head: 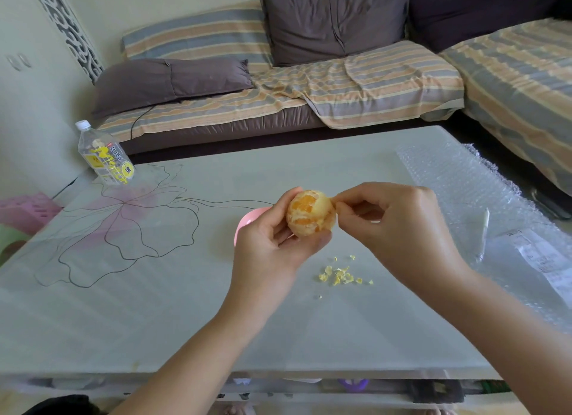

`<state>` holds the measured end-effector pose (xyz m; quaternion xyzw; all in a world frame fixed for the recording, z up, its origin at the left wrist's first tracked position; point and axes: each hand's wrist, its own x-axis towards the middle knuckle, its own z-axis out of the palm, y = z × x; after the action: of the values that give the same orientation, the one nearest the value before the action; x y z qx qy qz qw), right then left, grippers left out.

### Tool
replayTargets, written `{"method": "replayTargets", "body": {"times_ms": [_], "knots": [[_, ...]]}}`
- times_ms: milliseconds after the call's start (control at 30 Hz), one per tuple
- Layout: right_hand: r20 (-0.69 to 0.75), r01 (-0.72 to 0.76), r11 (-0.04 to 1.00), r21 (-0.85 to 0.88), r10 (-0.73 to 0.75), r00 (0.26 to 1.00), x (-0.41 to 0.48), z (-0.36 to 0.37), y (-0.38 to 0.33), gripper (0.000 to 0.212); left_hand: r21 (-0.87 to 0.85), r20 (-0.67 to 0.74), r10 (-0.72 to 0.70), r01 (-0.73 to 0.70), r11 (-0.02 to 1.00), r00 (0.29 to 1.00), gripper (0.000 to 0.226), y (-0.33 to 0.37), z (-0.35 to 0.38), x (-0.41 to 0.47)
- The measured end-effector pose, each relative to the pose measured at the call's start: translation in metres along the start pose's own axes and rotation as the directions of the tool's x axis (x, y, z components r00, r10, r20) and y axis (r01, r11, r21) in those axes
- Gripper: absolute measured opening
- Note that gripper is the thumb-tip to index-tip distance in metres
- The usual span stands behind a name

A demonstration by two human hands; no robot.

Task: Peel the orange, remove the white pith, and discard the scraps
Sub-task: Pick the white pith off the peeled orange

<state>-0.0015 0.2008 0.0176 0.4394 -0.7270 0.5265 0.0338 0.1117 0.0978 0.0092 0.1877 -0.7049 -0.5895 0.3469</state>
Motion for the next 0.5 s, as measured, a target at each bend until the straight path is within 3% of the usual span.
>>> {"method": "replayTargets", "body": {"times_ms": [200, 500], "knots": [[0.178, 0.317, 0.948, -0.036, -0.306, 0.935, 0.004, -0.009, 0.005, 0.02, 0.036, 0.096, -0.03, 0.027, 0.999, 0.995, 0.056, 0.004, -0.009, 0.006], [0.214, 0.562, 0.809, -0.172, -0.527, 0.823, 0.007, -0.005, 0.011, 0.008, 0.267, 0.134, -0.022, -0.015, 0.964, 0.991, 0.06, 0.005, -0.018, 0.004]]}}
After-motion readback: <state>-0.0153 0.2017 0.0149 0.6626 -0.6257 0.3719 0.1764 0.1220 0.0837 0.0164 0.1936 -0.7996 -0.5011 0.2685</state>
